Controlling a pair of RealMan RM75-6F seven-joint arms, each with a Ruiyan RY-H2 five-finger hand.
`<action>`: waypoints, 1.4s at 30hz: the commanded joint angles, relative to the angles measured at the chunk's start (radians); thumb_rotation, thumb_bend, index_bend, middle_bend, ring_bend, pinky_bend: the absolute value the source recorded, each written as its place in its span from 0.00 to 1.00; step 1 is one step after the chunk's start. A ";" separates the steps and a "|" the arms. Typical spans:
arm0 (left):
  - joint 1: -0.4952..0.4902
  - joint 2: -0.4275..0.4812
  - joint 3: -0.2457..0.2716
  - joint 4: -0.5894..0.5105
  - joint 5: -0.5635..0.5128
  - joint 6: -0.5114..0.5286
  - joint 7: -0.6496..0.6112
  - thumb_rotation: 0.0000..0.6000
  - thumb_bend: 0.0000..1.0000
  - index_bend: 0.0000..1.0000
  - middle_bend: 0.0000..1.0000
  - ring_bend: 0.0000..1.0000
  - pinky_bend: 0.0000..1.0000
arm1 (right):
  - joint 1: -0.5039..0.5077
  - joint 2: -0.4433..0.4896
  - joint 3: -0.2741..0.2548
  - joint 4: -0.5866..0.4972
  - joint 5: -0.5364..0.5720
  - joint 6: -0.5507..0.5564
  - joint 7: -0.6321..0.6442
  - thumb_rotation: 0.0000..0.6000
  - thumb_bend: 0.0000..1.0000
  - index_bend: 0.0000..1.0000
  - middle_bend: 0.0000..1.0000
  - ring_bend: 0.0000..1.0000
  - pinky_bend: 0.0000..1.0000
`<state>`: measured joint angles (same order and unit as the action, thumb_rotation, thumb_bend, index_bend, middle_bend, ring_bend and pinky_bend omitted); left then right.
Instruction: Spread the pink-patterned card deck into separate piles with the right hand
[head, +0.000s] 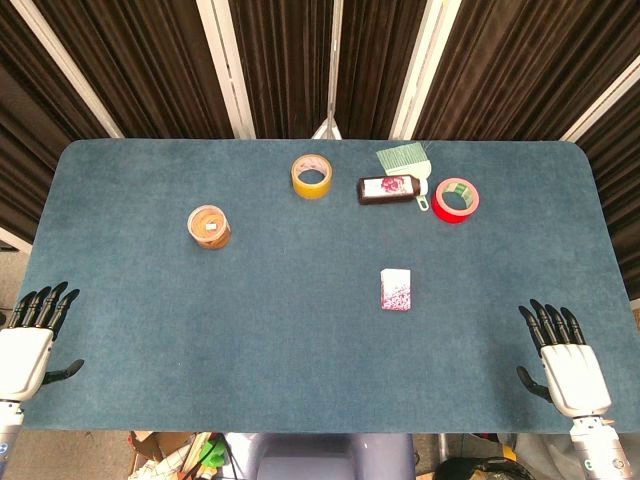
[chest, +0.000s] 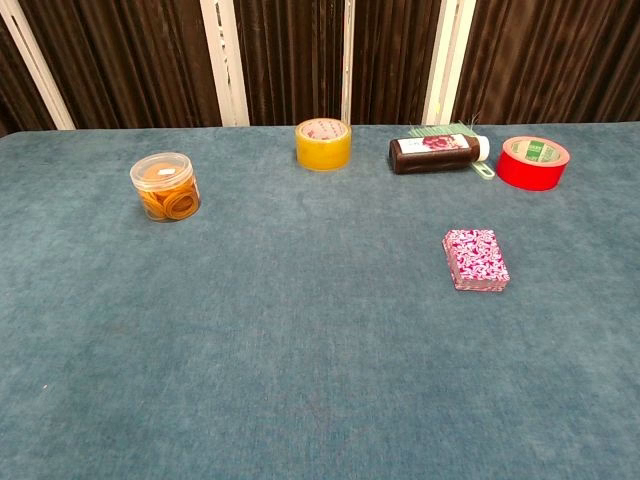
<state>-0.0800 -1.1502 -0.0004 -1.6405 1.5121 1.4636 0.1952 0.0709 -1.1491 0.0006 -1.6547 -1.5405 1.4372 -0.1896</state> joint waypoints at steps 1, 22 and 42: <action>0.000 0.000 0.000 0.000 0.000 0.000 0.000 1.00 0.06 0.00 0.00 0.00 0.04 | 0.000 0.000 0.000 0.000 0.000 0.000 0.000 1.00 0.32 0.00 0.00 0.00 0.00; 0.000 0.013 -0.003 -0.006 0.005 0.005 -0.039 1.00 0.06 0.00 0.00 0.00 0.04 | 0.034 0.012 0.028 -0.073 0.017 -0.036 -0.001 1.00 0.32 0.00 0.00 0.00 0.00; -0.009 0.049 -0.007 -0.016 0.015 -0.002 -0.125 1.00 0.06 0.00 0.00 0.00 0.04 | 0.352 -0.249 0.209 -0.228 0.426 -0.329 -0.484 1.00 0.32 0.00 0.00 0.00 0.00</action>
<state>-0.0888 -1.1021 -0.0066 -1.6559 1.5268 1.4620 0.0715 0.3657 -1.3324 0.1750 -1.8884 -1.1904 1.1394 -0.5974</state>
